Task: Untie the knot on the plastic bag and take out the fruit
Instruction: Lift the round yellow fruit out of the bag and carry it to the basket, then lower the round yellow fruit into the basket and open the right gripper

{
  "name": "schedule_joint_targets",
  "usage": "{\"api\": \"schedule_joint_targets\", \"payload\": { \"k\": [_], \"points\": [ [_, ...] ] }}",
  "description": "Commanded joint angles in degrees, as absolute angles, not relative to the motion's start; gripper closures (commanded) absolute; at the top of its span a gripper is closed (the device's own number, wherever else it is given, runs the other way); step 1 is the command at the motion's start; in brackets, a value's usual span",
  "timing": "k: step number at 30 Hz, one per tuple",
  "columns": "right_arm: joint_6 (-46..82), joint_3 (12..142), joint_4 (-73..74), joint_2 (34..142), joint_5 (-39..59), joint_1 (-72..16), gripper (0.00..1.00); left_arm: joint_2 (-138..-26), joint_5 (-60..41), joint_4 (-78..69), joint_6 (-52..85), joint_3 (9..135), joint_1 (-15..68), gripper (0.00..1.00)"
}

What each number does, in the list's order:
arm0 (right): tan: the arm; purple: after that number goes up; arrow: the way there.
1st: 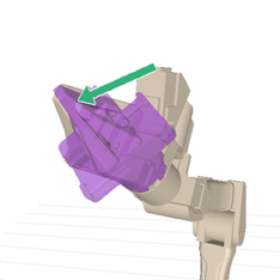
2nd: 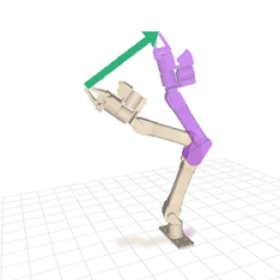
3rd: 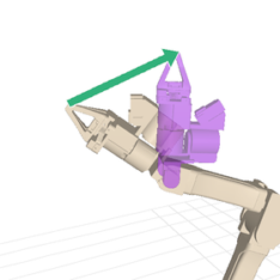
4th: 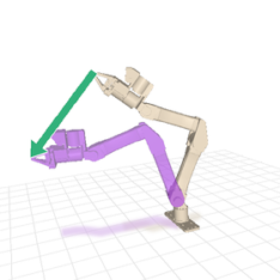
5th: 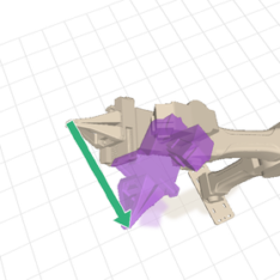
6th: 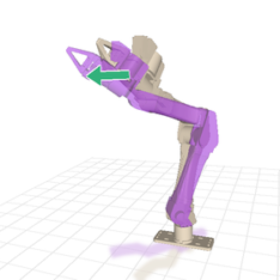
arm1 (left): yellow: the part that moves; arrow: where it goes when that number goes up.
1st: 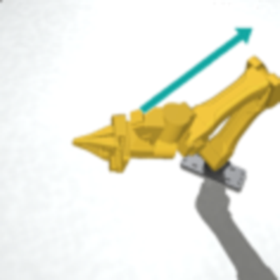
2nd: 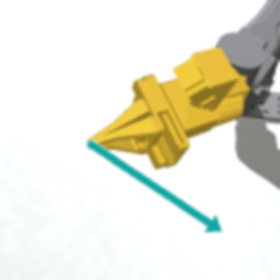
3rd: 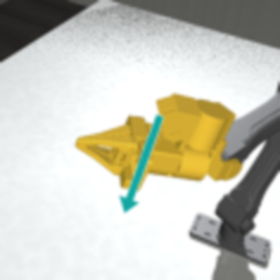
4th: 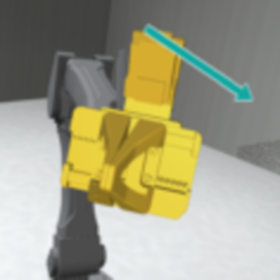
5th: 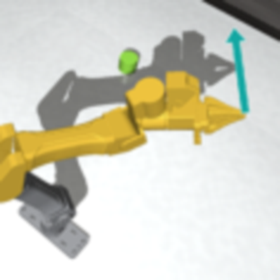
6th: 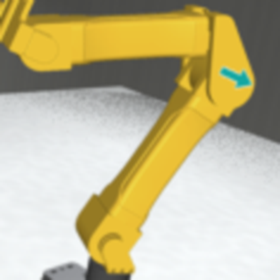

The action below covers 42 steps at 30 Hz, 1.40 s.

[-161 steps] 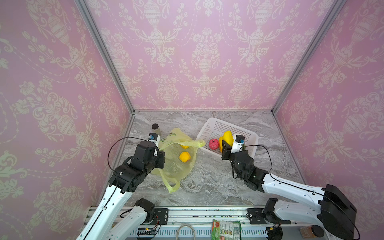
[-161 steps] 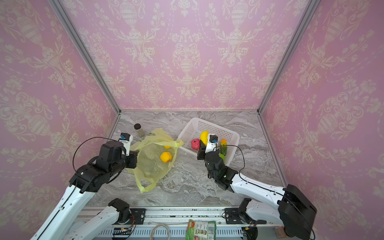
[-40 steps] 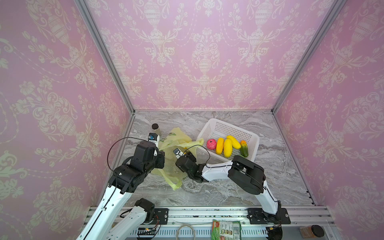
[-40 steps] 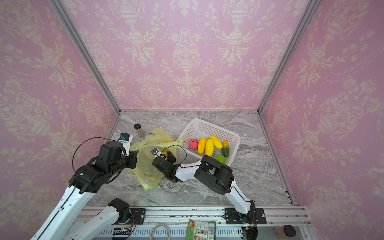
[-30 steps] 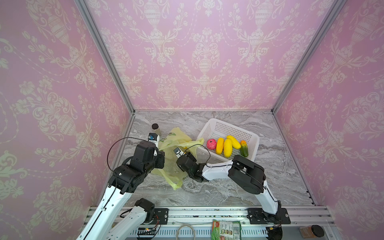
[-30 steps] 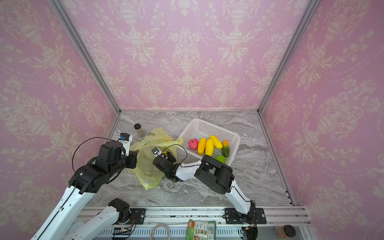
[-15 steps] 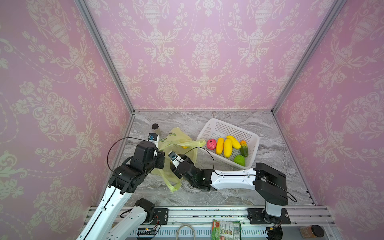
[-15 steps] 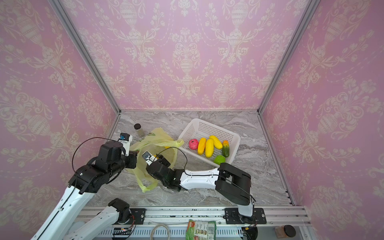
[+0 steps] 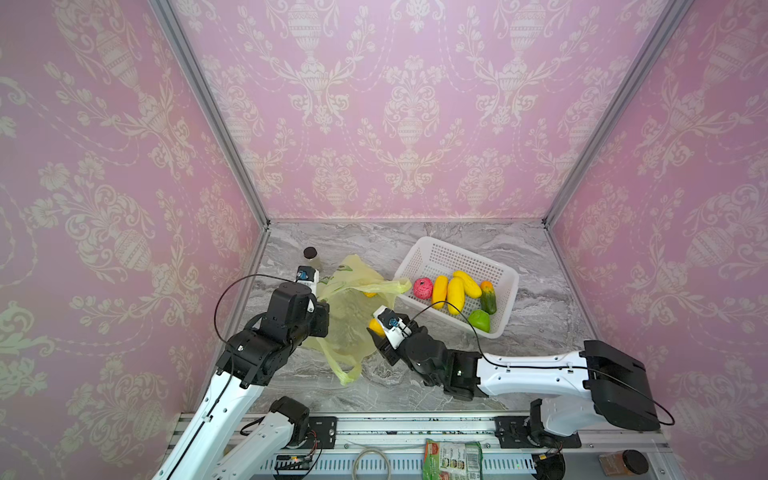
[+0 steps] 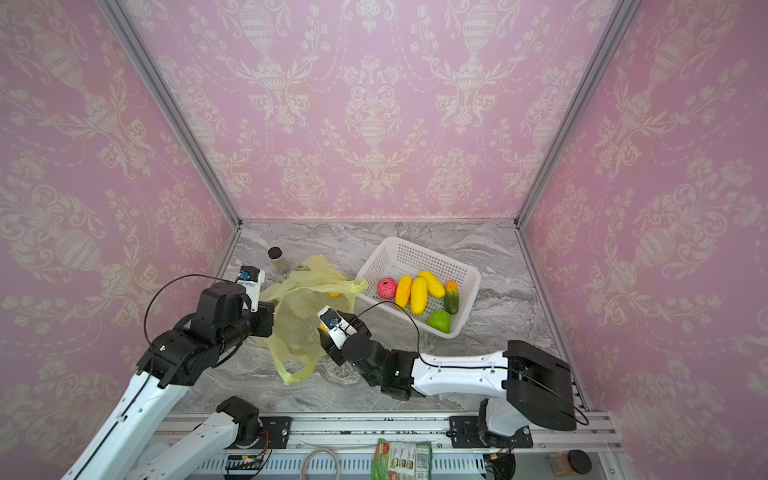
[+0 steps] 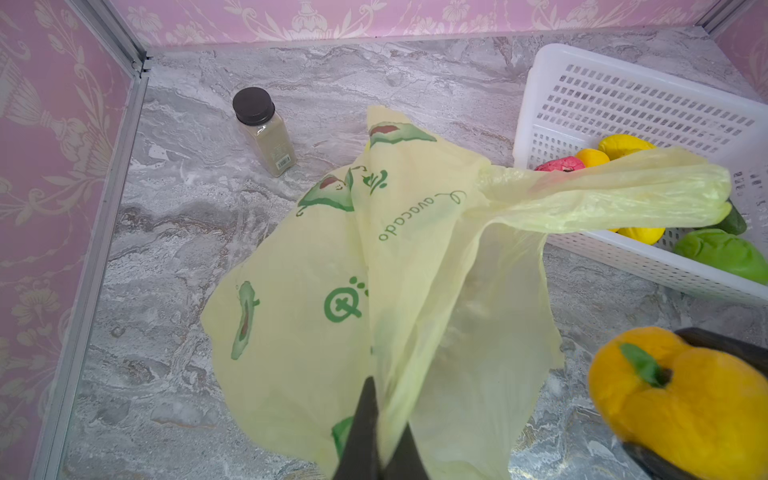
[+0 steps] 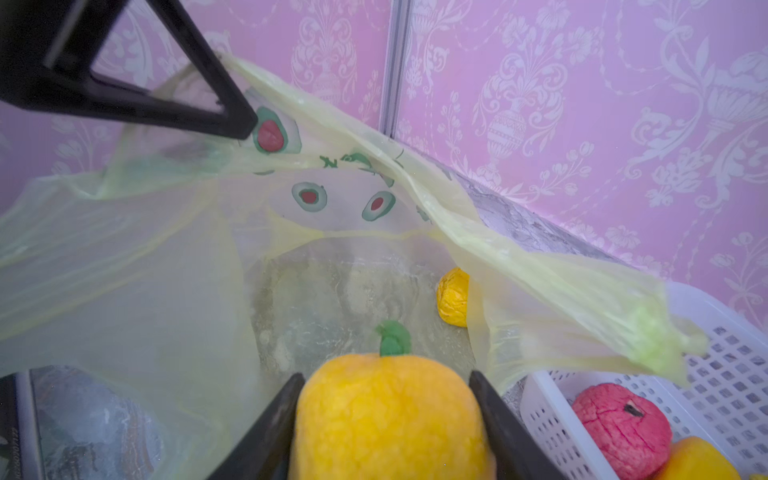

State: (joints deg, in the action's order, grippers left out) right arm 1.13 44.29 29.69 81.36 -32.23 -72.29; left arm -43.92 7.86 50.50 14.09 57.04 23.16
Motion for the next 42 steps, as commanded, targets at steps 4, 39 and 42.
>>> {"api": "schedule_joint_targets", "payload": {
  "k": [4,39,42],
  "points": [
    [3.81,37.10,36.25,73.19,-36.86,-67.91,0.74,-43.76,8.71,51.30,14.95,56.45,23.72,1.00],
    [52.11,41.76,4.44,87.22,-37.45,-37.10,0.80,-43.68,8.89,51.32,15.07,56.51,23.73,1.00],
    [52.31,41.57,4.52,87.44,-37.48,-36.83,0.73,-43.77,8.82,51.32,15.06,56.45,23.72,1.00]
  ]
}}
